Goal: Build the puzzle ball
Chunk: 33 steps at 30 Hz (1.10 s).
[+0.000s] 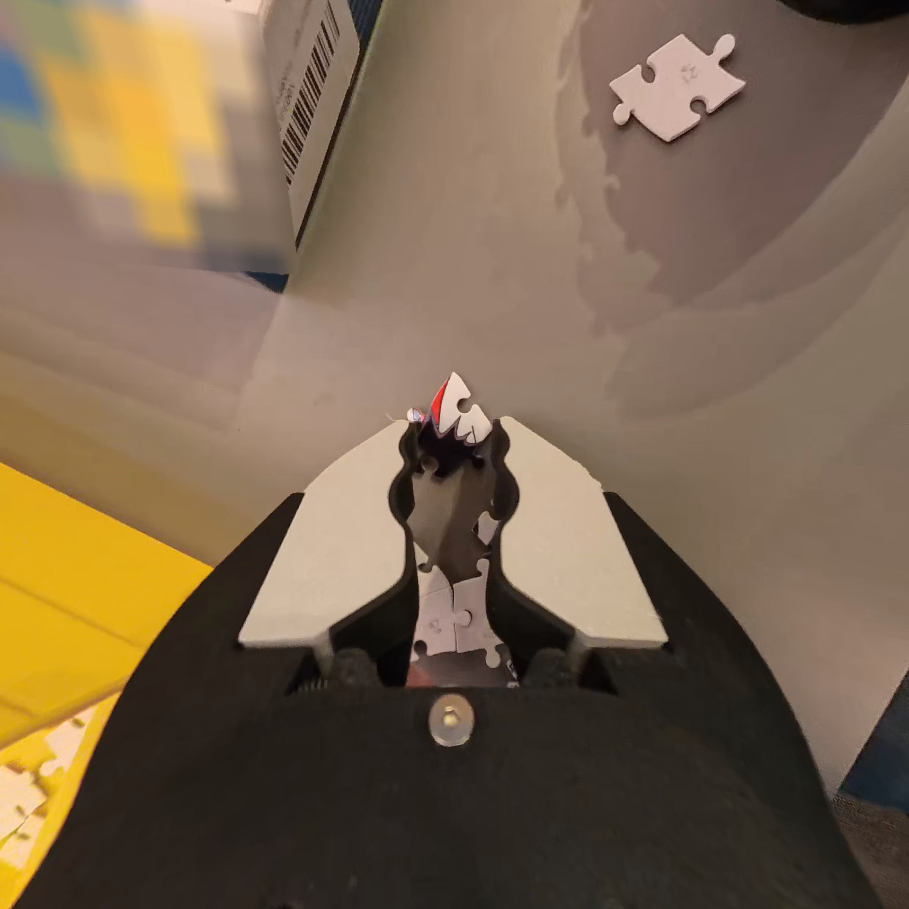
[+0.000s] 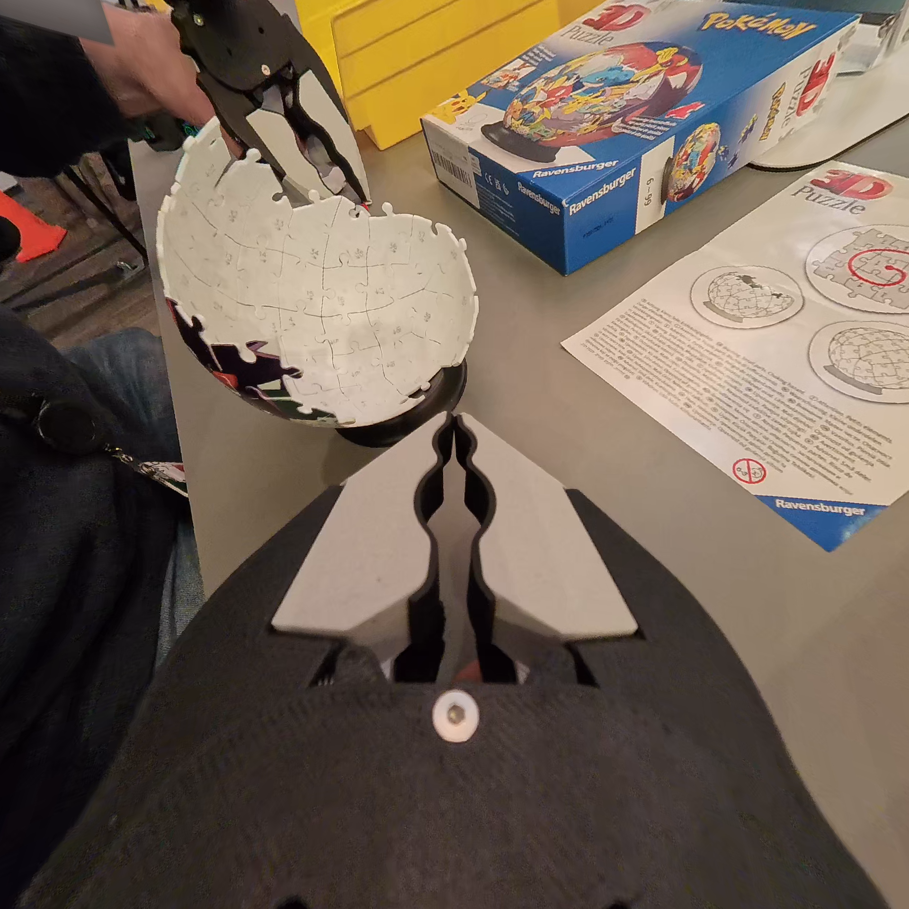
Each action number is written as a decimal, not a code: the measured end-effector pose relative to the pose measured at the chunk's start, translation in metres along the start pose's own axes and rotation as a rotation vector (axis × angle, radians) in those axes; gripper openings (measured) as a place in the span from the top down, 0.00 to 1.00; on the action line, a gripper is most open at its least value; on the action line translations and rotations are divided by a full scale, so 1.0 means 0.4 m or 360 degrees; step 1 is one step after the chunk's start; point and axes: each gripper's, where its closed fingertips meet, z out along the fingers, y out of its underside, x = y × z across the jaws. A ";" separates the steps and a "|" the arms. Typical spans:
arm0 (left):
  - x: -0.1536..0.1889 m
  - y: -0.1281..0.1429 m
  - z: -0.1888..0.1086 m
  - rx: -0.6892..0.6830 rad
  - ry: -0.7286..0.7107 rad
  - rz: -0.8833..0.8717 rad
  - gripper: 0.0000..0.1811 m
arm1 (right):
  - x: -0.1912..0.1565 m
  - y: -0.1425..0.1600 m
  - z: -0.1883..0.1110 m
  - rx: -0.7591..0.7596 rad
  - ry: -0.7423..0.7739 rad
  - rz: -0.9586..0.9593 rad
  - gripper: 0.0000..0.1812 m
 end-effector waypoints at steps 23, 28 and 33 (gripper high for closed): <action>0.122 -0.346 -0.404 0.2002 0.1510 -0.0805 0.85 | -0.060 -0.219 -0.056 0.0237 0.0058 -0.0304 0.98; 0.141 -0.366 -0.420 0.2001 0.1562 -0.0769 0.85 | -0.136 -0.333 -0.043 0.0307 0.0006 -0.0514 0.96; 0.221 -0.380 -0.421 0.1833 0.1607 -0.0650 0.85 | -0.248 -0.415 -0.001 0.0348 -0.0118 -0.0698 0.91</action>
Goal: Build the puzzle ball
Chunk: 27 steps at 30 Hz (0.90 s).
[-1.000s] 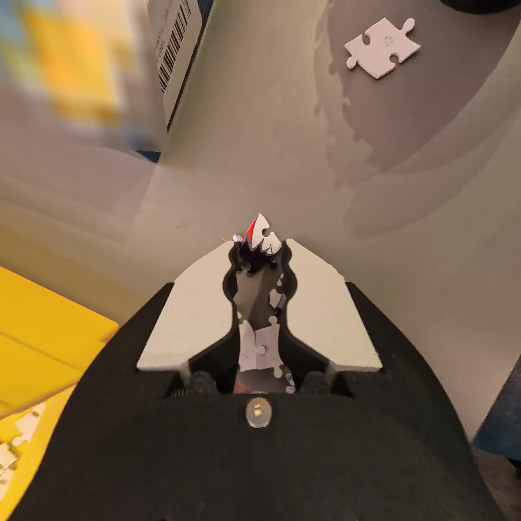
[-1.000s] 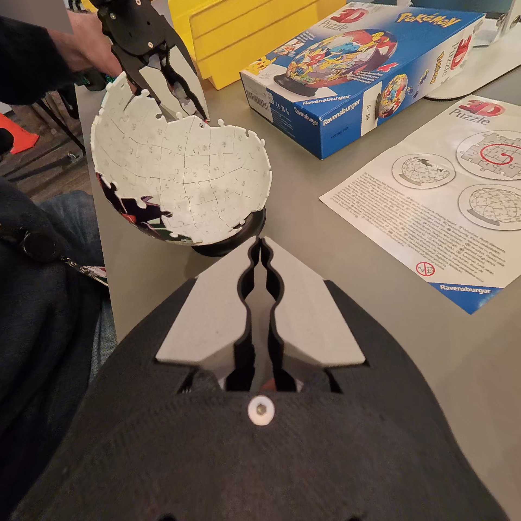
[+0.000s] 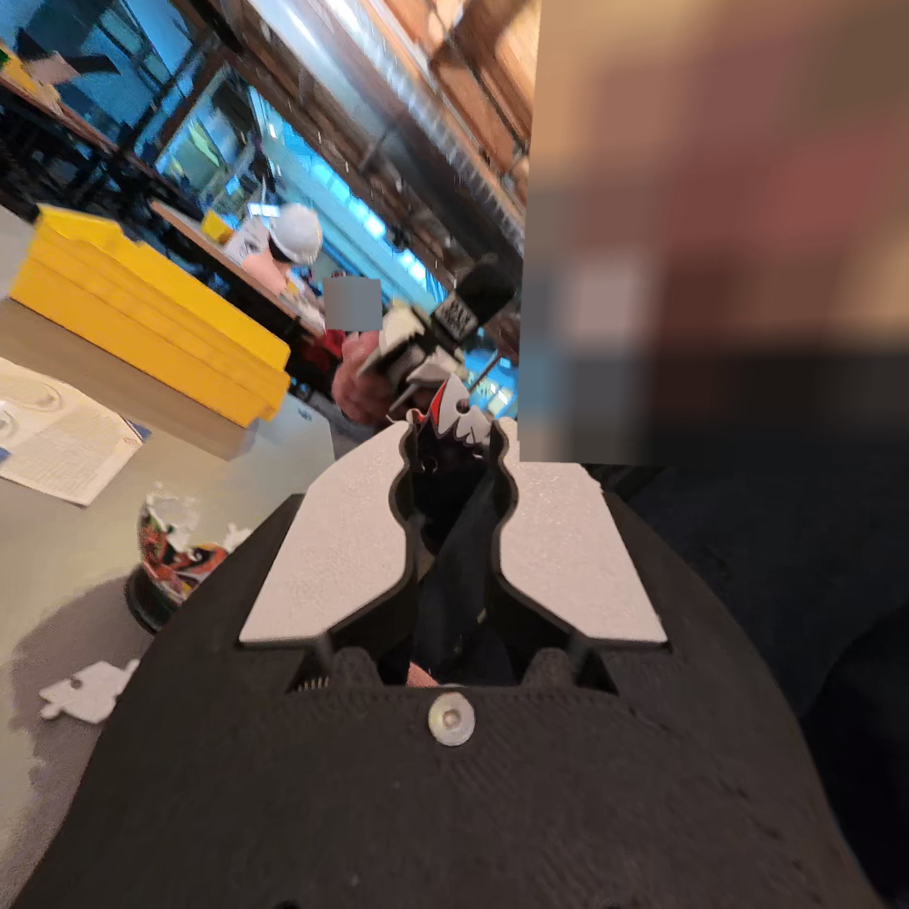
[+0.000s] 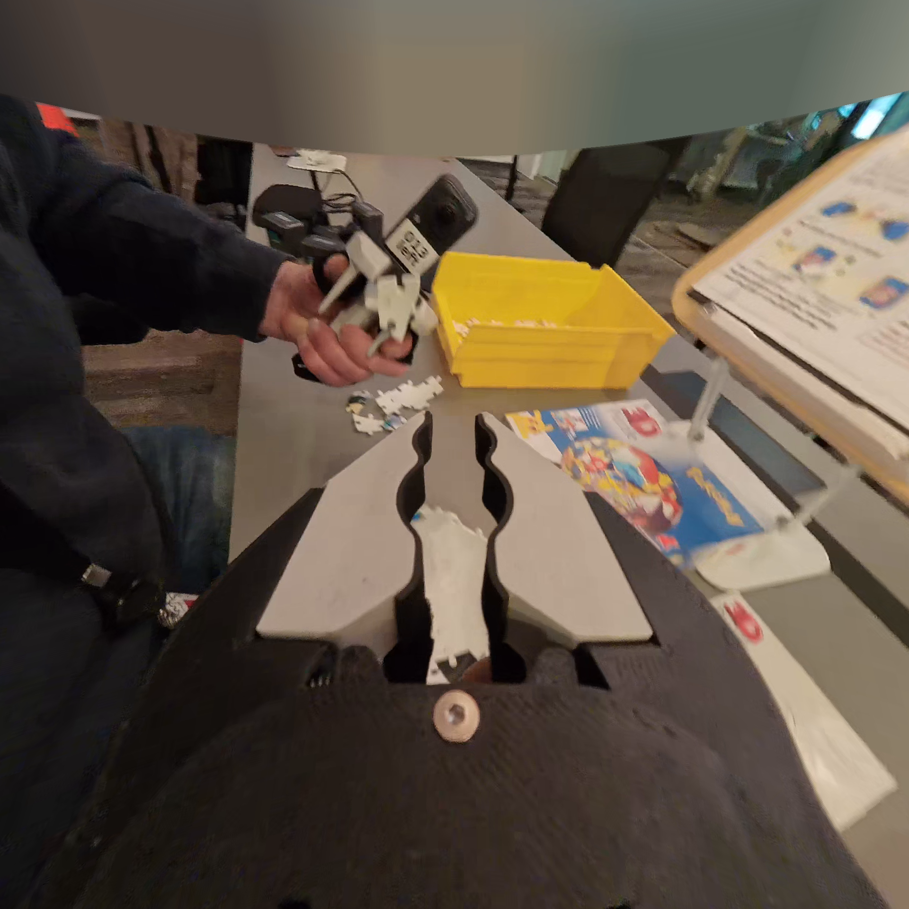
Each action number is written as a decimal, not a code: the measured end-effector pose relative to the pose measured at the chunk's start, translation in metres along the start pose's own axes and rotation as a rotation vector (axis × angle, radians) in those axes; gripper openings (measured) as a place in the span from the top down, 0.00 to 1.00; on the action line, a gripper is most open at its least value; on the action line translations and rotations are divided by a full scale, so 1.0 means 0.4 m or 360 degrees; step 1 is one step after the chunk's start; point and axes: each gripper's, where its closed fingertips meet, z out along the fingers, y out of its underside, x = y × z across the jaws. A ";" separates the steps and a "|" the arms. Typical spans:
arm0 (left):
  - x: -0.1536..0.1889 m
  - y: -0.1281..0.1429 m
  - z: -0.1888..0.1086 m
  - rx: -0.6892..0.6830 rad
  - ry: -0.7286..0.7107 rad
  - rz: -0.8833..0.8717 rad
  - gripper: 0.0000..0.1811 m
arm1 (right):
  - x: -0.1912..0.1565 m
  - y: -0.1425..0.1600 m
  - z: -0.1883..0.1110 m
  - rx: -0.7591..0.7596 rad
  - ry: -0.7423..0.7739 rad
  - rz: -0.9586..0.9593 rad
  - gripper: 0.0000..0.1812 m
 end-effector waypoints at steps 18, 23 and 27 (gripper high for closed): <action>0.038 0.219 0.001 -0.0424 -0.0108 -0.0121 0.96 | -0.230 0.033 0.250 -0.0298 -0.0492 -0.0558 0.91; -0.069 0.165 -0.050 -0.0478 -0.0286 -0.0036 0.96 | -0.131 0.078 0.315 -0.0420 -0.0407 -0.0580 0.92; -0.169 0.145 -0.109 -0.0579 -0.0628 0.0064 0.95 | -0.070 0.143 0.356 -0.0644 -0.0415 -0.0687 0.92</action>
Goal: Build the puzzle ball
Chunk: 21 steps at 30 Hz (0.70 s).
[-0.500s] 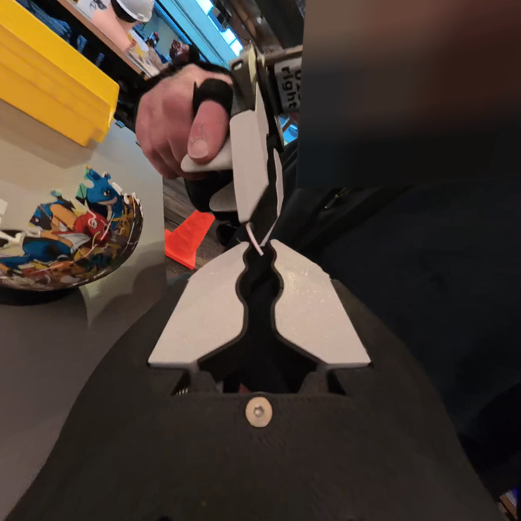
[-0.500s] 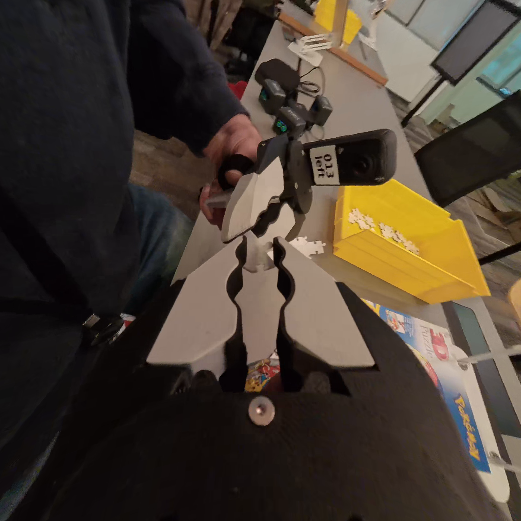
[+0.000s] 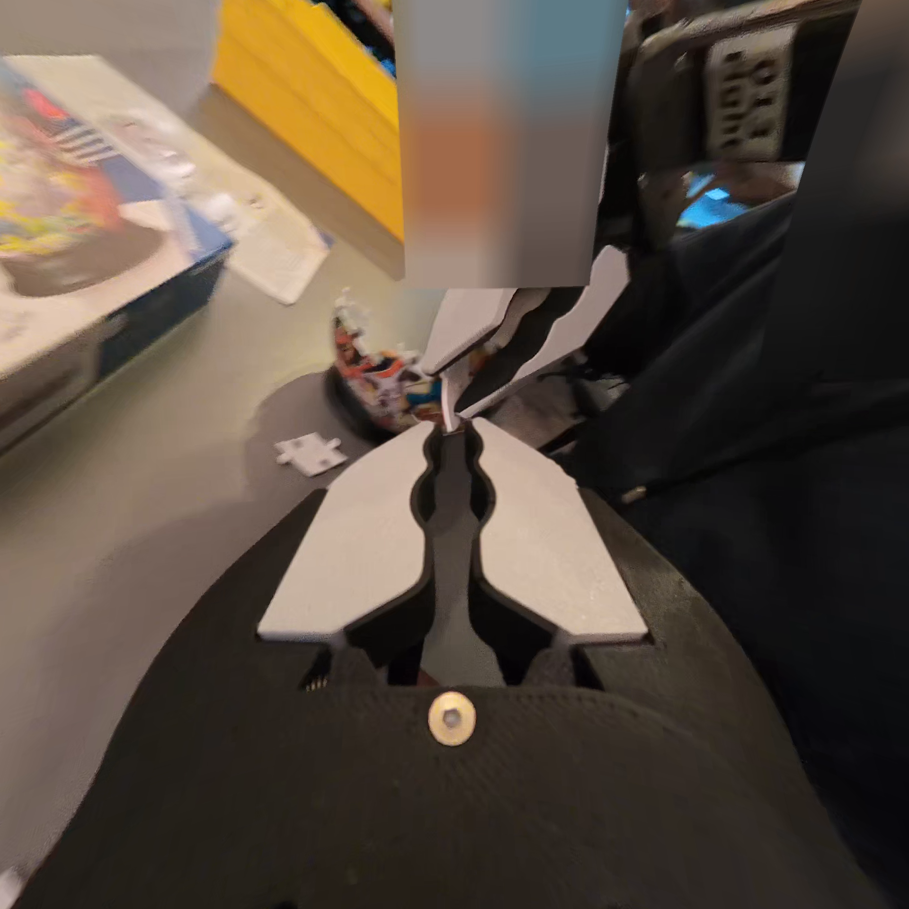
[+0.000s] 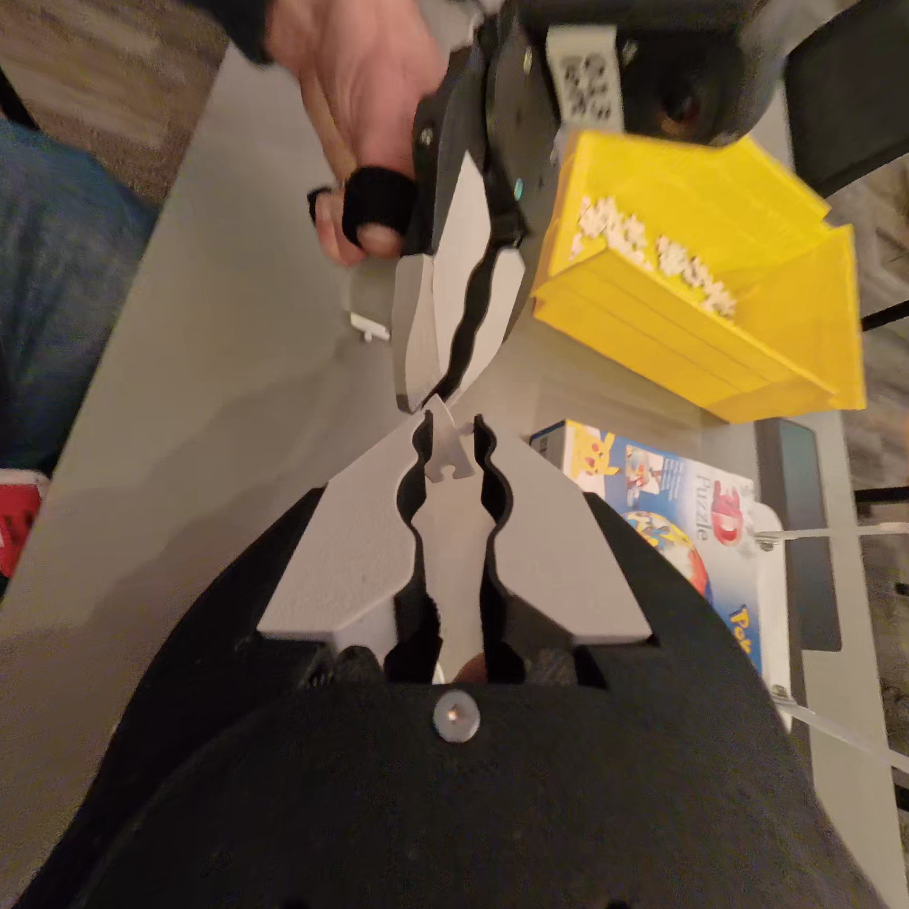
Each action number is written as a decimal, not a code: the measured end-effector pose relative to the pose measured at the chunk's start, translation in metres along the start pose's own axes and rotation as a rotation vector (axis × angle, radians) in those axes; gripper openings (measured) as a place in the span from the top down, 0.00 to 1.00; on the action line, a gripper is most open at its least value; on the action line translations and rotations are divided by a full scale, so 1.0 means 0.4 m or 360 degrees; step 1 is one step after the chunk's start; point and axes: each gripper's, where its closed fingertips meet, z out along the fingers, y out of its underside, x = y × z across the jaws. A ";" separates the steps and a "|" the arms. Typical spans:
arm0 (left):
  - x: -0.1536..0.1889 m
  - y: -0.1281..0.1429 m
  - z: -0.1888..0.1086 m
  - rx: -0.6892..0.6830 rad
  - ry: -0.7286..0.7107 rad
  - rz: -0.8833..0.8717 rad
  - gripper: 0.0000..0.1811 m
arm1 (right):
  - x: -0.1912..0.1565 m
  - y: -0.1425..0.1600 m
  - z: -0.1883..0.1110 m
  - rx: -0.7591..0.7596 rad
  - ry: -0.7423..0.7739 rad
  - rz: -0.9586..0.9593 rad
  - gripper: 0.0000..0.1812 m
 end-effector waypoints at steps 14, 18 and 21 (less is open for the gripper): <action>-0.142 0.220 -0.377 -0.0467 -0.1294 0.0265 0.79 | 0.036 0.108 0.032 -0.0287 -0.0126 -0.0049 1.00; -0.157 0.291 -0.371 -0.0659 -0.1350 0.0342 0.69 | 0.056 0.118 -0.024 -0.0274 -0.0008 0.0027 1.00; -0.172 0.328 -0.333 -0.0840 -0.1327 0.0497 0.67 | 0.050 0.125 -0.061 -0.0251 0.0047 0.0105 1.00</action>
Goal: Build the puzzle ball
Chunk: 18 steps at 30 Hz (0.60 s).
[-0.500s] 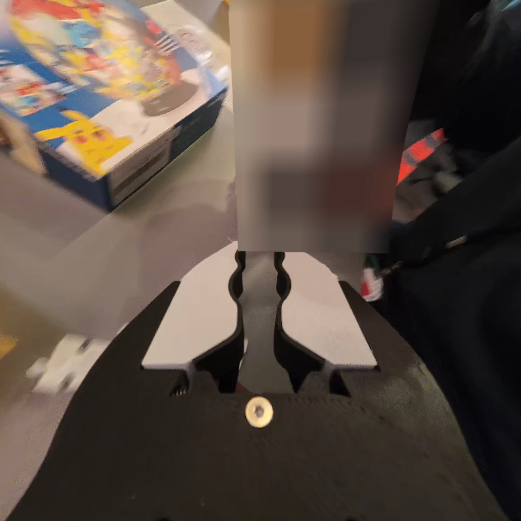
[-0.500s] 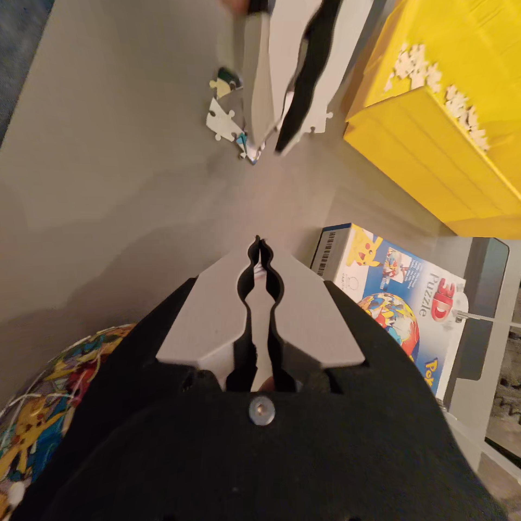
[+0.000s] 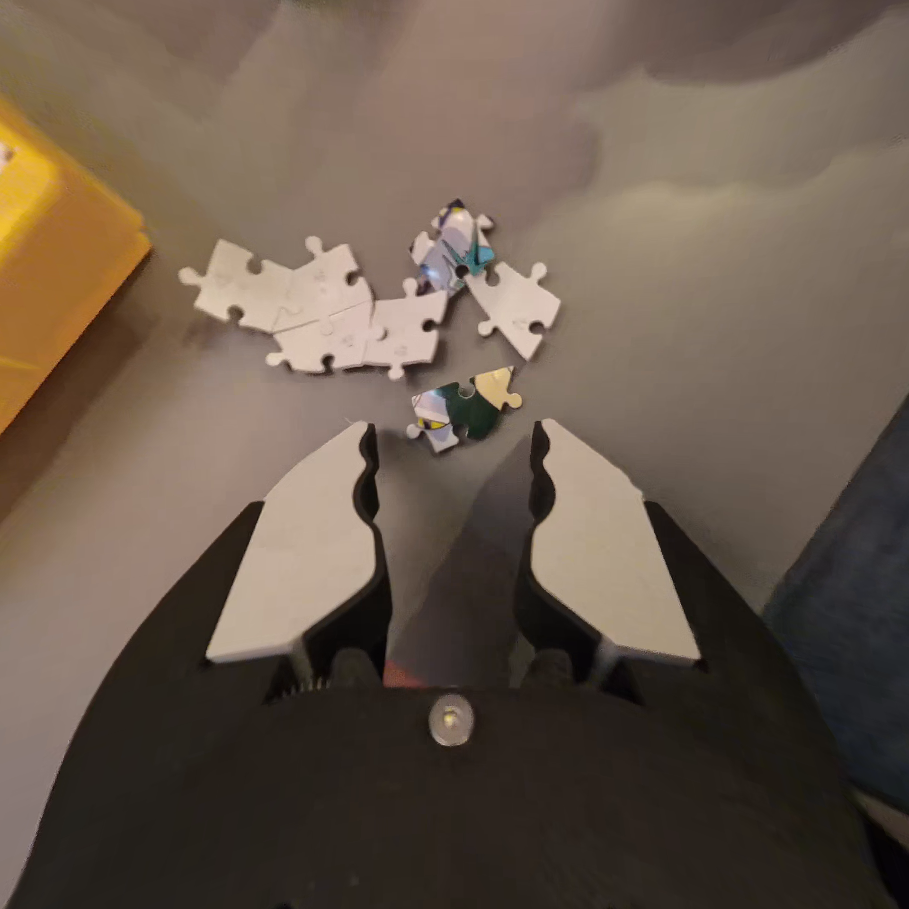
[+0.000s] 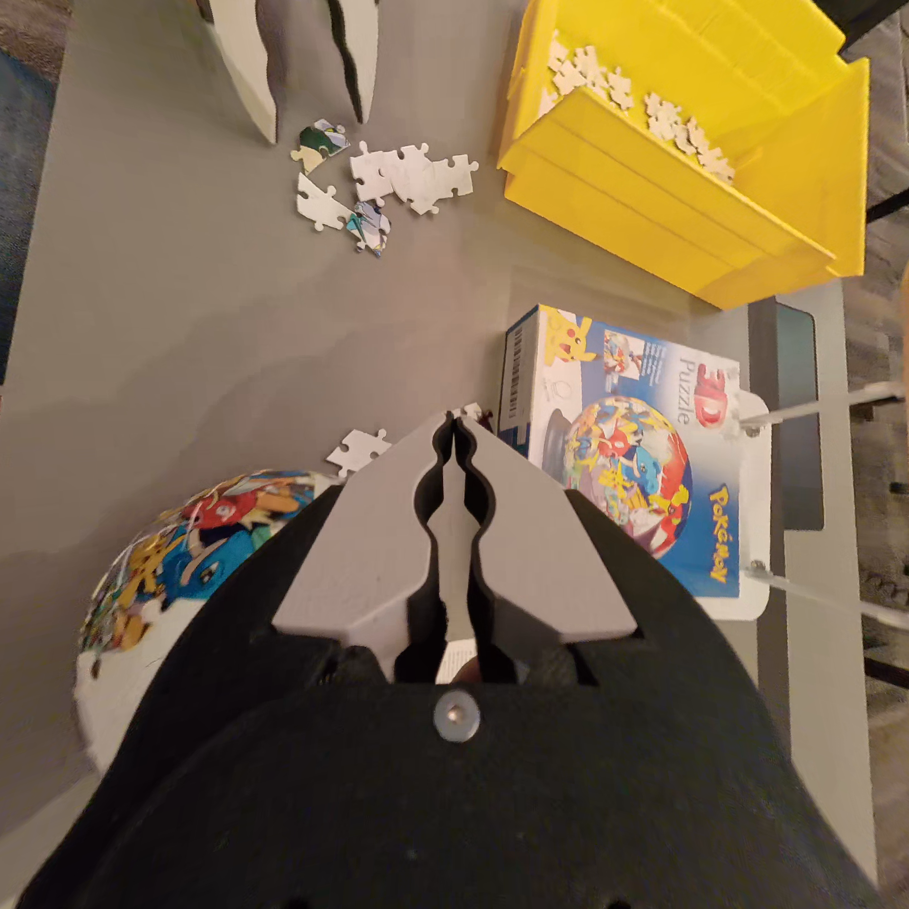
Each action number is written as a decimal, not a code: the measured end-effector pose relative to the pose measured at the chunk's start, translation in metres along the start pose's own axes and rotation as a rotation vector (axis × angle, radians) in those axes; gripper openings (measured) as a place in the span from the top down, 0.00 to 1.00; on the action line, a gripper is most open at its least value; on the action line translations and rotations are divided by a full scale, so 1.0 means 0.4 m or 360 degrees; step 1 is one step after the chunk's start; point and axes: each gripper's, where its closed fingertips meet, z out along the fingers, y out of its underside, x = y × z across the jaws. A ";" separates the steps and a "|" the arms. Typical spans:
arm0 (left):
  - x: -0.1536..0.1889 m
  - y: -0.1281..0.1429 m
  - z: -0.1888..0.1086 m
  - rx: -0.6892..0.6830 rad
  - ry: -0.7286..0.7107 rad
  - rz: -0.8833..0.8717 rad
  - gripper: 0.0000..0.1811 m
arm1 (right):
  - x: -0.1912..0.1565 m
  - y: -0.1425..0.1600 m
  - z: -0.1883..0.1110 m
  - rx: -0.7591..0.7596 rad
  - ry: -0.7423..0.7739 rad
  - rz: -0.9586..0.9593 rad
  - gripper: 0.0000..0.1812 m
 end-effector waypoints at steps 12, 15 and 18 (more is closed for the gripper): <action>0.012 -0.064 -0.019 0.0236 0.0087 -0.0011 0.98 | -0.060 -0.003 -0.075 0.0122 0.0072 0.0165 1.00; 0.015 -0.057 -0.012 0.0259 0.0116 -0.0054 0.99 | -0.070 -0.033 -0.088 0.0158 0.0093 0.0133 1.00; 0.034 -0.087 -0.021 0.0397 0.0293 -0.0277 1.00 | -0.075 -0.070 -0.106 0.0245 0.0092 0.0155 1.00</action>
